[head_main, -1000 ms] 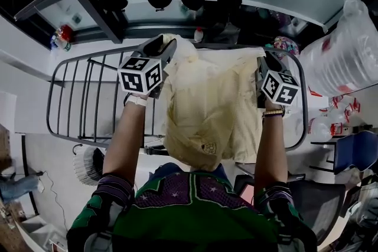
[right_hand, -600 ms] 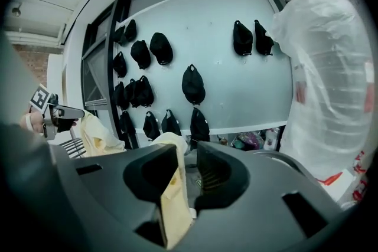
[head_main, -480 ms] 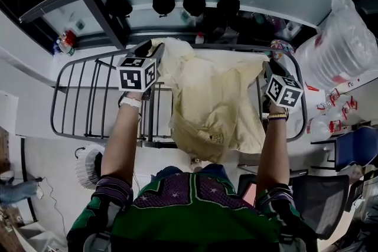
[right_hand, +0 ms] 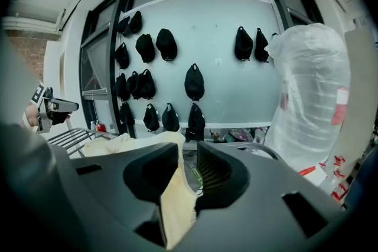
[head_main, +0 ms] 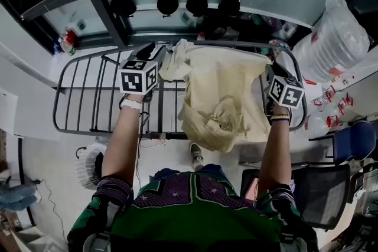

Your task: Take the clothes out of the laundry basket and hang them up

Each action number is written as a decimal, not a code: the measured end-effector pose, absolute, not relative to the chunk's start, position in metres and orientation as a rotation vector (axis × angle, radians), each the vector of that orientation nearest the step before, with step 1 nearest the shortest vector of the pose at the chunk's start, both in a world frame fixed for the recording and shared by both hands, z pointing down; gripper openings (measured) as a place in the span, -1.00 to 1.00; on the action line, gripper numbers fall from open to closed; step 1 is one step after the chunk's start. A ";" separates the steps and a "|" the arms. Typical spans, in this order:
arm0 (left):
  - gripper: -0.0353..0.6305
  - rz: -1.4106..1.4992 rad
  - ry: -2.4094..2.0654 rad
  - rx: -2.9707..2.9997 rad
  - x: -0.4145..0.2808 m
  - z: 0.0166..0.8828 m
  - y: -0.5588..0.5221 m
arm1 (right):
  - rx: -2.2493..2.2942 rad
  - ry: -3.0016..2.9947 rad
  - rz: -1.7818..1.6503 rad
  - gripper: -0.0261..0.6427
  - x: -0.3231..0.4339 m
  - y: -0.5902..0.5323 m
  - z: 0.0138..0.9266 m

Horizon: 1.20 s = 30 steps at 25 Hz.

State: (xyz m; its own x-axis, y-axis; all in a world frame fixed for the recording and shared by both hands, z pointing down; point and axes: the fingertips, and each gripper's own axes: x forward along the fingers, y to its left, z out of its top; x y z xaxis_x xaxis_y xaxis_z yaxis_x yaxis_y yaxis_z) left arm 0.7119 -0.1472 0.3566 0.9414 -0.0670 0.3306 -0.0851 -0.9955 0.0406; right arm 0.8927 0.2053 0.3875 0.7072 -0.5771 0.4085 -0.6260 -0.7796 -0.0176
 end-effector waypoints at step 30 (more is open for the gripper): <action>-0.46 0.241 -0.274 3.016 0.461 0.308 -0.205 | 2.776 -1.241 0.404 -0.67 0.693 0.105 0.327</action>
